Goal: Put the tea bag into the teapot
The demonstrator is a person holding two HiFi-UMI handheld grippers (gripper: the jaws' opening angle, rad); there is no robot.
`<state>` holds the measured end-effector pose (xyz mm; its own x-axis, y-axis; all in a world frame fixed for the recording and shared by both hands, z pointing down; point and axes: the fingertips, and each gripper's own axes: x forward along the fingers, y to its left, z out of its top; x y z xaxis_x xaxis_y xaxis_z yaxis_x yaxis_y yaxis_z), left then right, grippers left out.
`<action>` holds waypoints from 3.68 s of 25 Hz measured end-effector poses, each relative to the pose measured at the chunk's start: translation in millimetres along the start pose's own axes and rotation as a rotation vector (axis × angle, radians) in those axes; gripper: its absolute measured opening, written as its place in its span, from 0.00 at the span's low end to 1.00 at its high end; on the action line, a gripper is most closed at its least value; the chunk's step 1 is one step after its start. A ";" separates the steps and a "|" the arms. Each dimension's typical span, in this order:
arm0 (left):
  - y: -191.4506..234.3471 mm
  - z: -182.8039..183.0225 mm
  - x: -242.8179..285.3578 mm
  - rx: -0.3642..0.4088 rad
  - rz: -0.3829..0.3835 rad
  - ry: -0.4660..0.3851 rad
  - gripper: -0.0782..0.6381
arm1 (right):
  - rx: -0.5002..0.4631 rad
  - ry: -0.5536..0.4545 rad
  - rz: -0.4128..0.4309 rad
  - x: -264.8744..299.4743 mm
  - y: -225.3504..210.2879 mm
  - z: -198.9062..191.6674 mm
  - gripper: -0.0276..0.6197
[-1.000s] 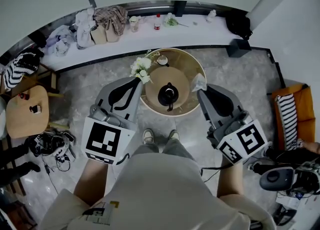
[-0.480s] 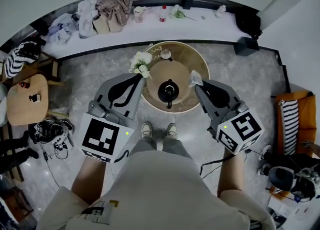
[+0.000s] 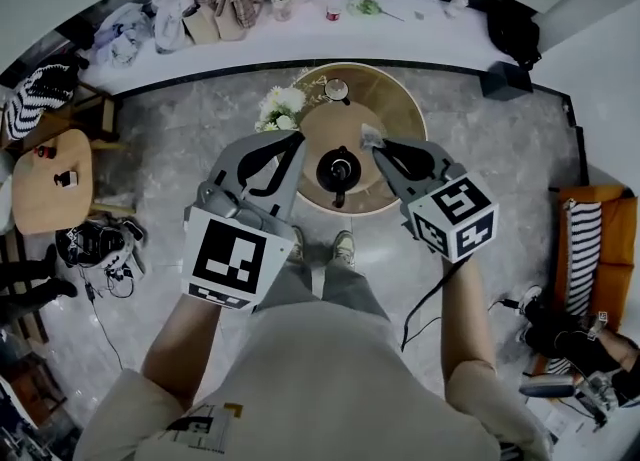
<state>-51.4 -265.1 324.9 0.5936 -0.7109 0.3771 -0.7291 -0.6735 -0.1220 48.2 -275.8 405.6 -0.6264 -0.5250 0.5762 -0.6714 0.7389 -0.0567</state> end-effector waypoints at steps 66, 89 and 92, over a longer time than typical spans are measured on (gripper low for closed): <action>-48.5 -288.7 148.6 -0.232 -0.220 0.506 0.12 | 0.084 0.601 0.118 220.0 -27.1 -294.0 0.20; 18.1 -107.3 77.7 -0.076 -0.001 0.256 0.12 | -0.037 0.018 -0.126 75.9 -44.9 -17.7 0.05; 21.9 -72.4 62.9 -0.060 0.032 0.199 0.12 | -0.045 -0.075 -0.143 47.0 -40.8 18.4 0.05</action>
<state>-54.8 -309.9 412.4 0.4950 -0.6741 0.5482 -0.7690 -0.6336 -0.0846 38.9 -338.4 419.9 -0.5542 -0.6551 0.5135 -0.7385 0.6716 0.0596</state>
